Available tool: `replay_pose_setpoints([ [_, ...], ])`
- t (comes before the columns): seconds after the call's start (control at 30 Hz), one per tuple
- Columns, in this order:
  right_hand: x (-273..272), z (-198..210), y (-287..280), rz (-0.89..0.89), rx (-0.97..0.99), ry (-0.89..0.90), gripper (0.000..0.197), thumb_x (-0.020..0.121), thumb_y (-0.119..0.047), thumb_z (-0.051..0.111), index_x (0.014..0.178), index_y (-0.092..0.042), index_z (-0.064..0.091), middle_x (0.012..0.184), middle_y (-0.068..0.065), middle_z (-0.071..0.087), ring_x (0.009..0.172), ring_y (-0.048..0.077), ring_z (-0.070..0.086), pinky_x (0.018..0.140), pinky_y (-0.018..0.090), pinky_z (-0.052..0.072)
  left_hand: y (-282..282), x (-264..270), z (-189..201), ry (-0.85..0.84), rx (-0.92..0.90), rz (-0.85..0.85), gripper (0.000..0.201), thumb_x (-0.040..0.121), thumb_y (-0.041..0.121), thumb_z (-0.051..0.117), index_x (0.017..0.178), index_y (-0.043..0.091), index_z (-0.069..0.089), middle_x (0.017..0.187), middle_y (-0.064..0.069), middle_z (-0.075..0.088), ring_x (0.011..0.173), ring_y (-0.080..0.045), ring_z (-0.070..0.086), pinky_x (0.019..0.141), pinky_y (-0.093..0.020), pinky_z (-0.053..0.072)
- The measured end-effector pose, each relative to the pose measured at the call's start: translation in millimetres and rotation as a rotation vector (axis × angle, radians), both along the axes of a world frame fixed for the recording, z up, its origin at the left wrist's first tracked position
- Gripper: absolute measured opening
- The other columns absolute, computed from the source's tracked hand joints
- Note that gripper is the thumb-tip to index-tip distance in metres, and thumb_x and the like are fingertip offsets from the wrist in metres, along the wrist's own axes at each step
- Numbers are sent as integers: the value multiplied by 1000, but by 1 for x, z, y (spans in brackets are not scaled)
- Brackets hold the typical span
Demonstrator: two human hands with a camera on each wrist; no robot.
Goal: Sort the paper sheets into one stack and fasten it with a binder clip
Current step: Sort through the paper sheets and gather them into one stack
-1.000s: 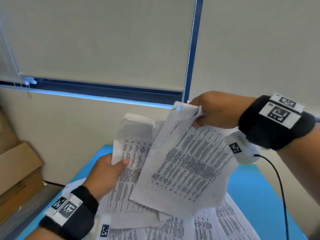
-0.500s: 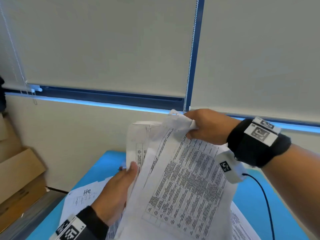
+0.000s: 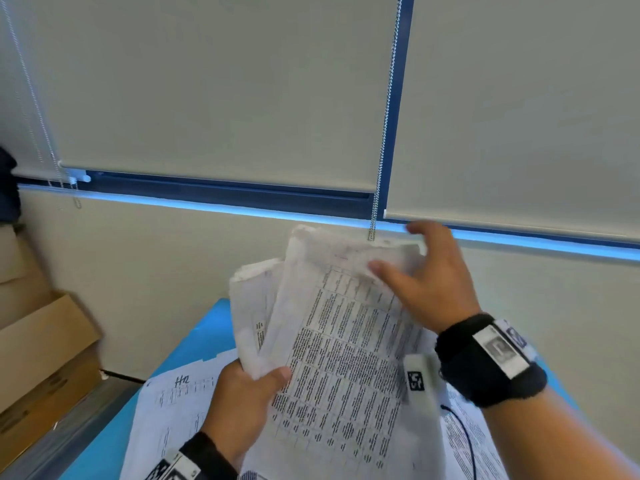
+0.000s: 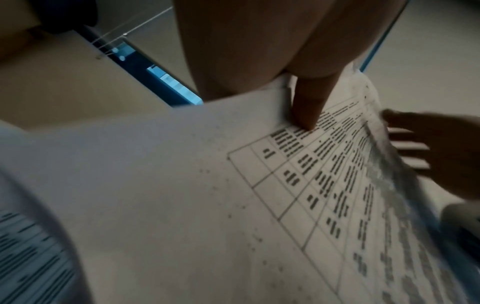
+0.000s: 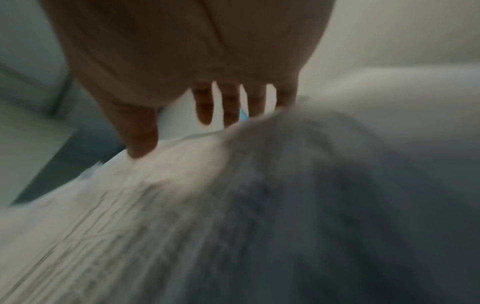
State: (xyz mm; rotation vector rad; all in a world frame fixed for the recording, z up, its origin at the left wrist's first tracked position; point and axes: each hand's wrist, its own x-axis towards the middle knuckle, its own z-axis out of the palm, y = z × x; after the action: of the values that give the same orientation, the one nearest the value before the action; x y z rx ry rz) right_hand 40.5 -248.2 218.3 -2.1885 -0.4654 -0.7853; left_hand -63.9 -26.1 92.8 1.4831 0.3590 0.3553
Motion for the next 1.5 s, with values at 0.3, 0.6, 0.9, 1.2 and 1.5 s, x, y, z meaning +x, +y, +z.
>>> replay_pose_setpoints([
  [0.3,-15,-112,16,459,635,699,56,75,-53,73,120,-21,65,112,-3,74,107,16,68,97,43,51,17,1,2,-20,-265,9,25,79,-6,64,103,-2,69,103,-24,73,103,-44,65,99,-60,46],
  [0.6,-14,-100,35,447,594,484,21,88,-22,71,108,-21,71,103,-8,76,97,9,70,85,34,54,29,6,11,-92,-162,78,46,54,10,64,100,3,69,99,-20,74,99,-42,66,96,-63,47],
  [0.9,-10,-118,36,571,674,606,36,73,-10,72,109,-7,66,101,7,76,96,26,72,84,43,57,26,6,3,-39,-41,19,38,82,-19,46,89,13,66,71,-1,74,87,-34,64,83,-47,51],
  [1.2,-4,-98,43,478,1102,542,24,90,2,58,113,-3,65,107,18,73,99,36,70,87,51,56,51,8,-16,-40,-69,326,67,73,13,79,132,24,48,126,-4,55,109,-21,56,88,-32,41],
  [1.5,-7,-104,40,688,1409,669,47,77,-1,56,125,-2,58,119,19,68,107,37,65,96,53,51,64,-2,-17,-125,-508,38,36,91,6,55,126,13,61,122,-12,69,112,-31,66,94,-50,52],
])
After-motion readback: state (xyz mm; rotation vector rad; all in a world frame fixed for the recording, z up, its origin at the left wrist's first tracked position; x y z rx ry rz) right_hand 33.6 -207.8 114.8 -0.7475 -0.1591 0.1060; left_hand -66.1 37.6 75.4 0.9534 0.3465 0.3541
